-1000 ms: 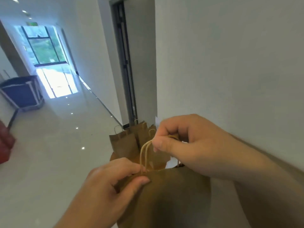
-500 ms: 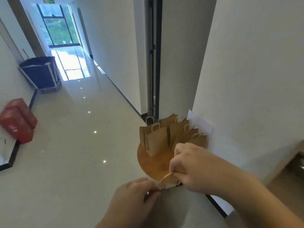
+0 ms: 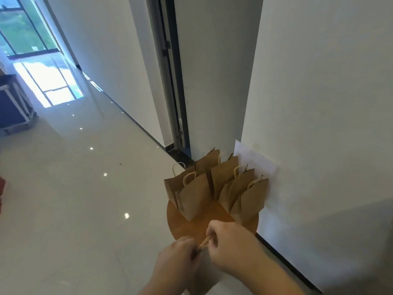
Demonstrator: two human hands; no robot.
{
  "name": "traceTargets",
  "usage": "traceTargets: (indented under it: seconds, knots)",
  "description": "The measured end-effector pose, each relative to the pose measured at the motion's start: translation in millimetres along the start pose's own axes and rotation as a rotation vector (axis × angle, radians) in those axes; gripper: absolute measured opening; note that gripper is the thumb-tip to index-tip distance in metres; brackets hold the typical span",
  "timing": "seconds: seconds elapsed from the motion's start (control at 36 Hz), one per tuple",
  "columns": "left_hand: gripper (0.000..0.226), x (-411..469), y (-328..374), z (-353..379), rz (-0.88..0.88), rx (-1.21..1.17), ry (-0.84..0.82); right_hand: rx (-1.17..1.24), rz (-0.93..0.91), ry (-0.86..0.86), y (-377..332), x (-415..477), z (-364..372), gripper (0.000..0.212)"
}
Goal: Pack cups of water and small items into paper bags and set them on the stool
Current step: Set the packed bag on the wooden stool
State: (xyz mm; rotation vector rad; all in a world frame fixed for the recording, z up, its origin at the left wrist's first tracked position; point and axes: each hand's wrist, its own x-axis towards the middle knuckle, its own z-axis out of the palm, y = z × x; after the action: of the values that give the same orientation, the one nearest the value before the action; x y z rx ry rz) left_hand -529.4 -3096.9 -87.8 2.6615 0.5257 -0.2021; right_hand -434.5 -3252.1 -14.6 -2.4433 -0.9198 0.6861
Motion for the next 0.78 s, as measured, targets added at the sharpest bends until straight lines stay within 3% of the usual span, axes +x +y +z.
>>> traceTargets:
  seconds: [0.17,0.25,0.36,0.67,0.78]
  knots:
    - [0.019,84.3,-13.5,9.7,-0.047,-0.018,-0.099,0.342,0.161,-0.06,18.6,71.9,-3.4,0.007]
    - [0.027,123.3,-13.3,8.3,-0.065,-0.051,-0.14,0.534,0.304,0.012,26.2,112.9,0.3,0.002]
    - [0.037,172.1,-14.8,14.0,-0.032,-0.107,-0.149,0.76,0.479,0.091,33.3,168.1,3.1,0.012]
    - [0.022,306.0,-61.5,33.0,-0.029,-0.137,-0.206,0.84,0.604,0.194,49.4,295.6,17.9,0.014]
    - [0.036,338.7,-69.8,46.4,0.032,-0.035,-0.223,0.81,0.645,0.187,50.8,330.2,19.9,0.014]
